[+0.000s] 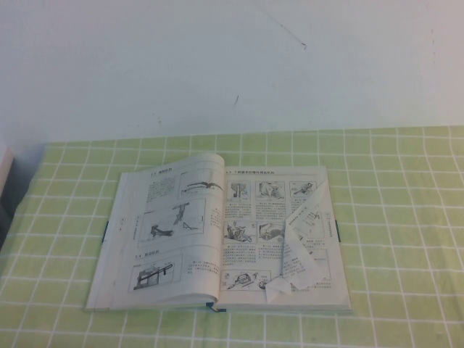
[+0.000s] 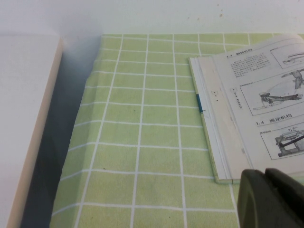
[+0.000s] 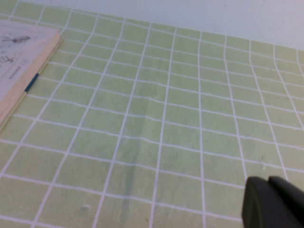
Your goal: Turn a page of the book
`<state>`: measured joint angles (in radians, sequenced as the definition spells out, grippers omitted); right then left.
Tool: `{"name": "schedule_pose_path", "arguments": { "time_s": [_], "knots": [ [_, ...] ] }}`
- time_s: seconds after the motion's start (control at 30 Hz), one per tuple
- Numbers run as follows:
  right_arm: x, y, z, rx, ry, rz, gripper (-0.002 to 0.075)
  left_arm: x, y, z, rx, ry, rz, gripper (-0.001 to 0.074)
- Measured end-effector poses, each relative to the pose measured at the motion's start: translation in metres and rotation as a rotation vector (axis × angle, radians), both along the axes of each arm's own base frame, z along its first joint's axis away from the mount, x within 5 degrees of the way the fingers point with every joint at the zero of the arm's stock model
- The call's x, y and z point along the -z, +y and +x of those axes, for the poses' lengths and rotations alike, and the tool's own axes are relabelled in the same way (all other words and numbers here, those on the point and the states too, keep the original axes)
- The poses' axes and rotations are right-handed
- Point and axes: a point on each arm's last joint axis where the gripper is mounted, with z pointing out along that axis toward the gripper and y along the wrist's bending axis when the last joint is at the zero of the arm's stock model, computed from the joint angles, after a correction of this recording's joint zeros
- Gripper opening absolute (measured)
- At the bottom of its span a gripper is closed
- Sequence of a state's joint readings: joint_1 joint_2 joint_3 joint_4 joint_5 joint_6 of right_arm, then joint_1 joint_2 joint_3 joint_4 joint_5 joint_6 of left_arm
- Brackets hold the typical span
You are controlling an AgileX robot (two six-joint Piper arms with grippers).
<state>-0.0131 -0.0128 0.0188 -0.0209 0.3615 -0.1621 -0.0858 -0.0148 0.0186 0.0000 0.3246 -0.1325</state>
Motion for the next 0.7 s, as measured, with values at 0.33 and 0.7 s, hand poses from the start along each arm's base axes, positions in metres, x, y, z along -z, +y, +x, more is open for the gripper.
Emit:
{"name": "schedule_pose_path", "arguments": {
  "time_s": [0.33,0.7],
  "knots": [
    [0.000,0.000,0.000,0.000,-0.006,0.000,-0.0003,-0.005,0.000,0.002,0.000,-0.064,-0.008,-0.0004],
    [-0.023,0.000,0.006,-0.002,-0.284,0.000,-0.0003,-0.028,-0.001,0.003,0.003,-0.319,-0.029,-0.0004]
  ]
}}
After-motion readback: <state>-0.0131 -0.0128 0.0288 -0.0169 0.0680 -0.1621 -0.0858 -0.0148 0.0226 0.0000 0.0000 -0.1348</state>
